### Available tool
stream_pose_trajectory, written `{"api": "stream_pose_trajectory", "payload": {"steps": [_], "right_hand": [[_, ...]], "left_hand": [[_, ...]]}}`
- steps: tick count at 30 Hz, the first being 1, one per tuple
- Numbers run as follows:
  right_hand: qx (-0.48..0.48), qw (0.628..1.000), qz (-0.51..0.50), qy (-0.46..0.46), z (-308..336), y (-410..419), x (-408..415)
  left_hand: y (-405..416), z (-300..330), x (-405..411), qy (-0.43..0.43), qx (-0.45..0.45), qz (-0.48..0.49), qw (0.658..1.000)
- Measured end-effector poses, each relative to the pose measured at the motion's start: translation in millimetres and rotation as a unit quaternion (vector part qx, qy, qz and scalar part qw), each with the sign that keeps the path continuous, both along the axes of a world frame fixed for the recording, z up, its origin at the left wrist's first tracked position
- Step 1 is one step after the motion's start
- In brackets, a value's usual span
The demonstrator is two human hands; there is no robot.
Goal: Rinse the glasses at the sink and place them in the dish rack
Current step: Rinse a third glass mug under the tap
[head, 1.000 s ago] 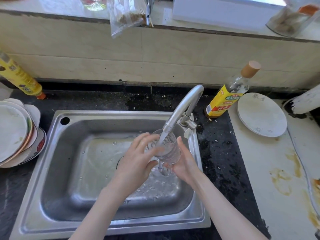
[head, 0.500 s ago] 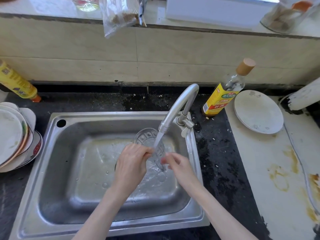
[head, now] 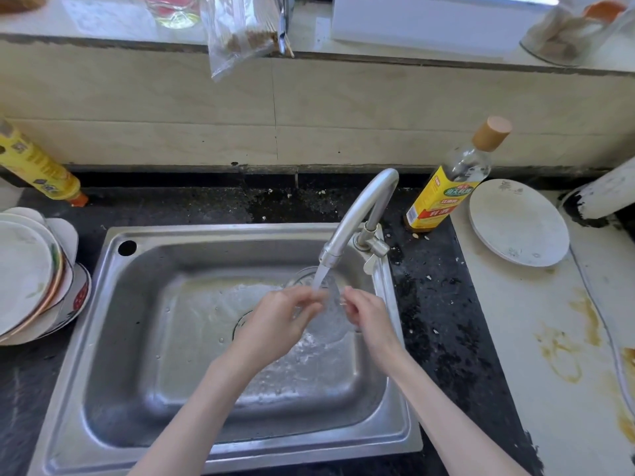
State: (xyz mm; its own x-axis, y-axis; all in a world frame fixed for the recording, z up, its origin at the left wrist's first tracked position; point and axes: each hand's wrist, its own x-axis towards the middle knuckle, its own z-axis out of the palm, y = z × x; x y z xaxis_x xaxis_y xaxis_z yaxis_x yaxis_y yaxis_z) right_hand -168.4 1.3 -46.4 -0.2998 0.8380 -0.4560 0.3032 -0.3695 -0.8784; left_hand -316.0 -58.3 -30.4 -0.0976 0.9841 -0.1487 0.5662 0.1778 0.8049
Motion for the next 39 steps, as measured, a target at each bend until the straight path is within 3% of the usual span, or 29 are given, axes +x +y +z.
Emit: {"api": "stream_pose_trajectory", "payload": {"steps": [2,6,10,16,22,25,28,31,35,37,39], "right_hand": [[0.032,0.999,-0.003,-0.010,2.3,5.9,2.7],[0.097,0.994,0.024,-0.037,10.0,14.8,-2.4],[0.130,0.989,0.056,-0.040,7.3,15.2,-11.0],[0.201,0.972,0.097,-0.067,10.8,14.3,-20.2],[0.173,0.983,0.036,-0.044,6.0,23.7,-21.9],[0.169,0.981,0.071,-0.065,6.9,26.2,-22.1],[0.120,0.991,0.050,-0.020,4.0,29.6,-19.3],[0.071,0.997,-0.013,0.041,2.8,35.5,-20.2],[0.070,0.996,0.054,0.008,14.3,47.8,-21.8],[0.021,0.997,0.077,0.002,9.5,49.1,-13.6],[-0.074,0.992,0.079,0.060,1.0,41.0,-1.3]], "left_hand": [[3.0,4.9,-2.1,0.009,-0.034,-0.069,0.997],[14.6,16.8,2.9,0.190,-0.133,-0.252,0.940],[25.0,21.2,15.3,0.239,-0.242,-0.303,0.890],[10.0,11.4,16.0,0.343,-0.194,-0.322,0.861],[1.3,10.5,8.9,0.320,-0.086,-0.257,0.908],[-5.1,0.8,1.2,0.330,-0.059,-0.305,0.892],[3.1,-0.6,-12.4,0.359,0.053,-0.346,0.865],[9.3,10.4,-16.2,0.305,0.052,-0.302,0.902],[6.5,13.8,-8.0,0.111,-0.013,-0.159,0.981],[5.7,15.9,-3.8,-0.006,-0.047,-0.088,0.995],[7.3,17.8,-0.2,-0.083,-0.047,-0.037,0.995]]}}
